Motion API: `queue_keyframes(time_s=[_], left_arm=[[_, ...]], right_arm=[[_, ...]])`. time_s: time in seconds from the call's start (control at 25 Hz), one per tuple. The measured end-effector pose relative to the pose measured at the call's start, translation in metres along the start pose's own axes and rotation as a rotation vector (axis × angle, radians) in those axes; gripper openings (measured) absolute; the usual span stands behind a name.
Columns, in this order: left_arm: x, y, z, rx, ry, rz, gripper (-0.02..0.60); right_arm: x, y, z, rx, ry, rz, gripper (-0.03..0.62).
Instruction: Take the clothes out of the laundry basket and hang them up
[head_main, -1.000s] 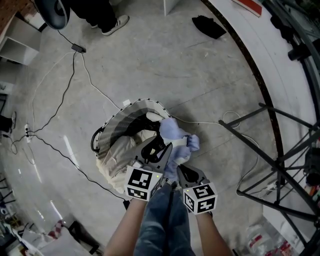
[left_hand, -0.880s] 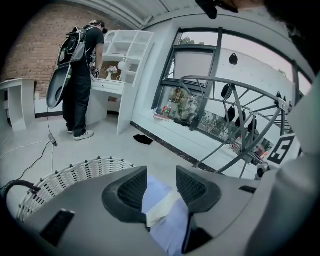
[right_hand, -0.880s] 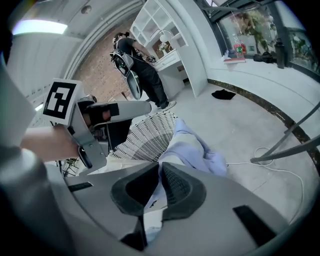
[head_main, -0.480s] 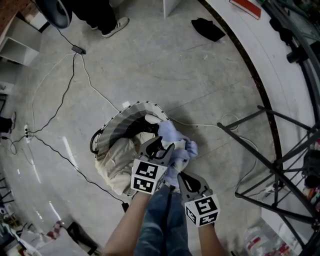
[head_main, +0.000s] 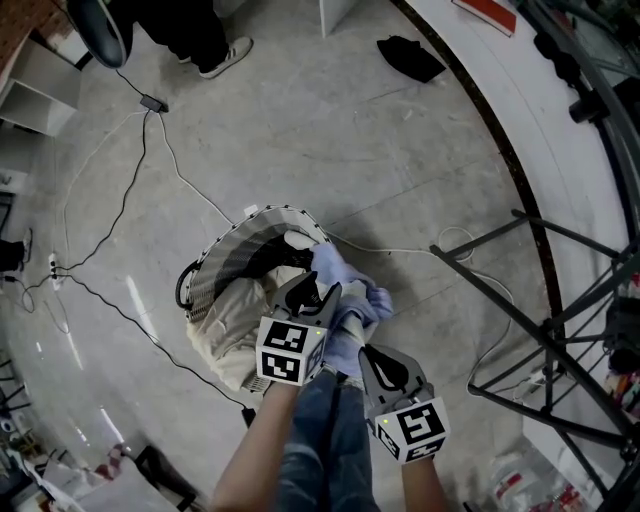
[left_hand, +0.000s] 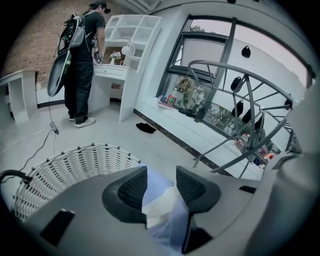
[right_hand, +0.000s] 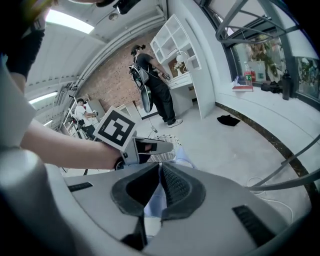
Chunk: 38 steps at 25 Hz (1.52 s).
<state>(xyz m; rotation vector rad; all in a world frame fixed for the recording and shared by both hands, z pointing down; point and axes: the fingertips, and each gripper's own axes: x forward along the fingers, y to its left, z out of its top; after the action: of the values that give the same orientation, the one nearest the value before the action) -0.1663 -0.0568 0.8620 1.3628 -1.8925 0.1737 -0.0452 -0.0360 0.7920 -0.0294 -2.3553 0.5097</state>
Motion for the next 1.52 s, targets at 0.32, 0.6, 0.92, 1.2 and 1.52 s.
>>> queue_keyframes(time_s=[0.32,0.6,0.92,1.2,1.52], left_arm=[[-0.051,-0.012,0.06,0.007,-0.096,0.025,0.187],[-0.108,-0.042,0.13,0.021,-0.166,0.01,0.187],[-0.176,-0.076,0.204,0.054,-0.26,-0.04,0.187],[-0.232,-0.127,0.245,0.126,-0.326,-0.135,0.187],[-0.271,-0.182,0.25,0.214,-0.349,-0.263,0.187]], right_arm=[[-0.046,0.007,0.069,-0.077,-0.107,-0.013,0.017],[-0.106,0.031,0.14,-0.117,-0.182,-0.03,0.017],[-0.189,0.059,0.231,-0.181,-0.3,-0.05,0.017],[-0.275,0.072,0.308,-0.219,-0.426,-0.088,0.017],[-0.36,0.089,0.36,-0.256,-0.553,-0.151,0.017]])
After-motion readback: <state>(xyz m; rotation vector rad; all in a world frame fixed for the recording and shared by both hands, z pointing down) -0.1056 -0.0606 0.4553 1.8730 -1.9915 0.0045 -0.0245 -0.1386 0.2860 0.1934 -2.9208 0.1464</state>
